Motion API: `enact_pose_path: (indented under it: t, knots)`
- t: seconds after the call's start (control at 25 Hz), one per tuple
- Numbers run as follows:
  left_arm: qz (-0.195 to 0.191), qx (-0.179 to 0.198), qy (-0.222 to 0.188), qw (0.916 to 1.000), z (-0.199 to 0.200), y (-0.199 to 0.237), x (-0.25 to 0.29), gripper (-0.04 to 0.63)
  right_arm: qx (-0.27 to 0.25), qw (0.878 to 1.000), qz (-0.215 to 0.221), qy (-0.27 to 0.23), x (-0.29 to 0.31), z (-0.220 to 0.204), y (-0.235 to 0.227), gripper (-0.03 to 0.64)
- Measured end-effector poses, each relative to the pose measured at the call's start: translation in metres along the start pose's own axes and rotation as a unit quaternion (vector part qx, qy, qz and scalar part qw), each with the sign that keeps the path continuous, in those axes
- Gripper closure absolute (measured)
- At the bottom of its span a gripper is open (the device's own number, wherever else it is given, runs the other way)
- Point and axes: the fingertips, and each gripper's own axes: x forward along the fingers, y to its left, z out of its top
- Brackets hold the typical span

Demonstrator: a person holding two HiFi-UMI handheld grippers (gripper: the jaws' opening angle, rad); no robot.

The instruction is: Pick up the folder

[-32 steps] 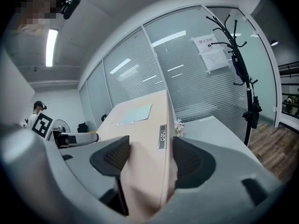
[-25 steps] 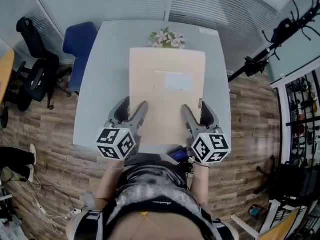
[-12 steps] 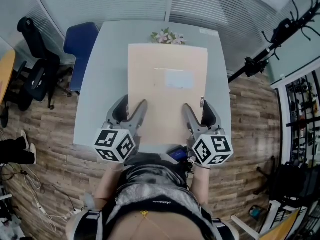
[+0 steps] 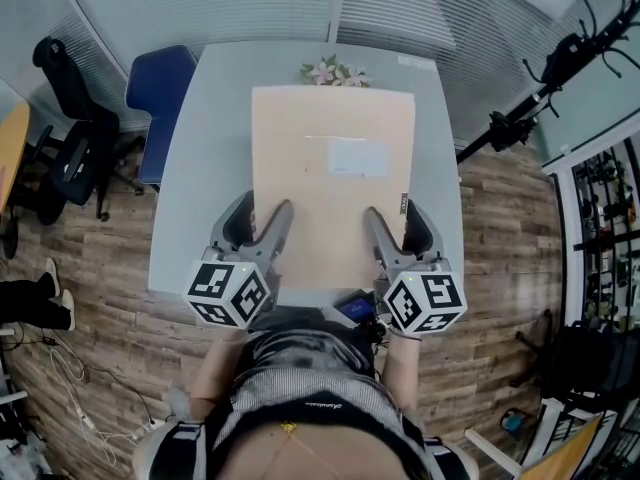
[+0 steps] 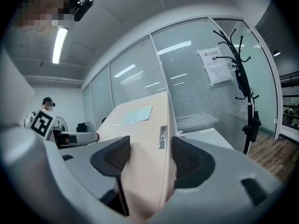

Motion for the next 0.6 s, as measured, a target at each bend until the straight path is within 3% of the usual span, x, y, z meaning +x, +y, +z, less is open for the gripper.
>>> enact_pose_path:
  t: [0.6]
  knots:
    - [0.000, -0.003, 0.002, 1.0000, -0.0024, -0.0007, 0.0036, 0.336, -0.006, 1.000, -0.005, 0.003, 0.0000, -0.0001, -0.0027, 0.337]
